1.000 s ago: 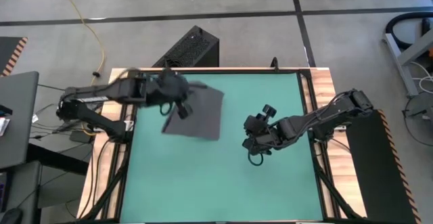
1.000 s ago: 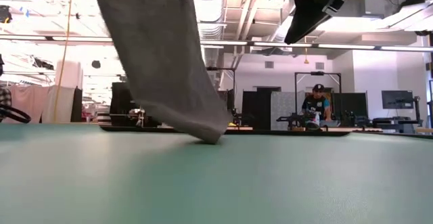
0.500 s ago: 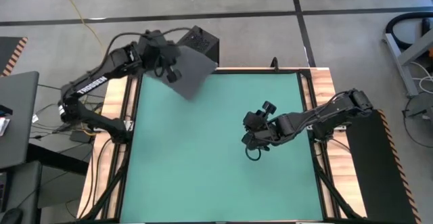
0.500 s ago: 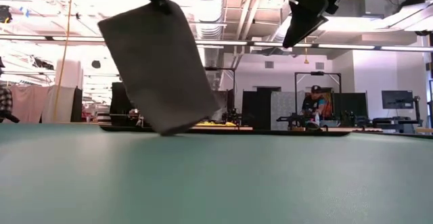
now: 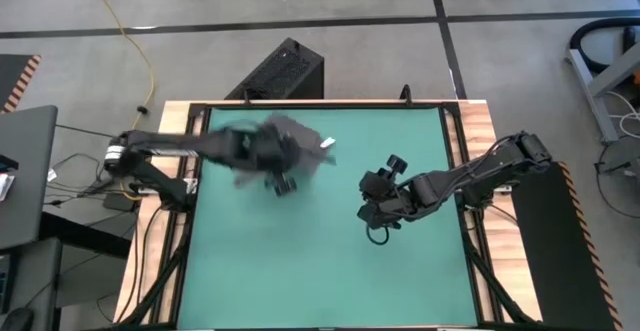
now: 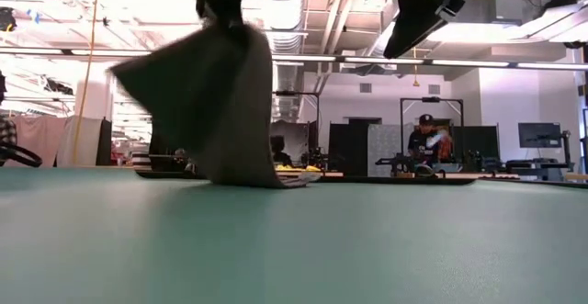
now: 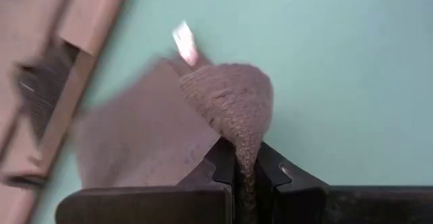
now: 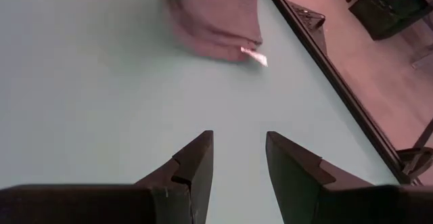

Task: Roll towel into tight, uniform cylinder
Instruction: Roll the gray towel

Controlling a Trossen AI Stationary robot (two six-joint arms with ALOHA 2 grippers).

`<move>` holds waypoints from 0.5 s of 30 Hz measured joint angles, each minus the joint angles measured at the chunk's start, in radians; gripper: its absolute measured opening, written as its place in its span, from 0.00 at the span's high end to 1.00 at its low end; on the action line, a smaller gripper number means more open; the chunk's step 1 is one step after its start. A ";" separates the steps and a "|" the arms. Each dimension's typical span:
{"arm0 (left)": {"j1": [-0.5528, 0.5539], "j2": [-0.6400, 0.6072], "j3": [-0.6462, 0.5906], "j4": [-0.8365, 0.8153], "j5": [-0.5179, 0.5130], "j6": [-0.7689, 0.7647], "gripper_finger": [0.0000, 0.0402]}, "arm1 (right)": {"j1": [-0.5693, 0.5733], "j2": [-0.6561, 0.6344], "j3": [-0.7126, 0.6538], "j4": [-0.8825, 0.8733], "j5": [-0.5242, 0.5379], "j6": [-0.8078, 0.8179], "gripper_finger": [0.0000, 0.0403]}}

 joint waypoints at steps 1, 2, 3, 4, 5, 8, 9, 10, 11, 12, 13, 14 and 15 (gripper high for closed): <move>-0.034 0.017 -0.033 0.019 0.000 -0.052 1.00 | 0.005 0.000 0.000 0.003 0.000 0.000 0.60; -0.067 0.033 -0.064 0.038 0.000 -0.105 1.00 | 0.013 0.000 0.000 0.007 0.000 0.001 0.60; -0.096 0.049 -0.090 0.060 0.008 -0.161 1.00 | 0.020 0.000 0.000 0.010 0.000 0.004 0.60; -0.124 0.067 -0.113 0.083 0.023 -0.216 1.00 | 0.028 0.000 0.000 0.011 0.000 0.010 0.60; -0.150 0.084 -0.128 0.100 0.044 -0.253 1.00 | 0.036 0.000 0.000 0.011 -0.001 0.018 0.60; -0.215 0.131 -0.163 0.136 0.084 -0.315 1.00 | 0.058 0.000 0.000 0.012 -0.014 0.027 0.60; -0.234 0.145 -0.169 0.148 0.094 -0.328 1.00 | 0.064 0.000 0.000 0.015 -0.024 0.029 0.60; -0.251 0.162 -0.171 0.152 0.100 -0.337 1.00 | 0.069 0.002 0.000 0.020 -0.031 0.029 0.60; -0.267 0.178 -0.172 0.154 0.105 -0.339 0.99 | 0.075 0.004 0.000 0.024 -0.039 0.029 0.60; -0.281 0.195 -0.172 0.160 0.111 -0.328 0.98 | 0.080 0.005 0.000 0.025 -0.048 0.029 0.60; -0.295 0.211 -0.172 0.172 0.116 -0.319 0.97 | 0.086 0.005 0.000 0.029 -0.057 0.029 0.60; -0.306 0.224 -0.172 0.184 0.123 -0.304 0.95 | 0.088 0.005 0.000 0.038 -0.066 0.028 0.60; -0.317 0.236 -0.172 0.193 0.129 -0.291 0.93 | 0.091 0.005 0.000 0.048 -0.080 0.024 0.60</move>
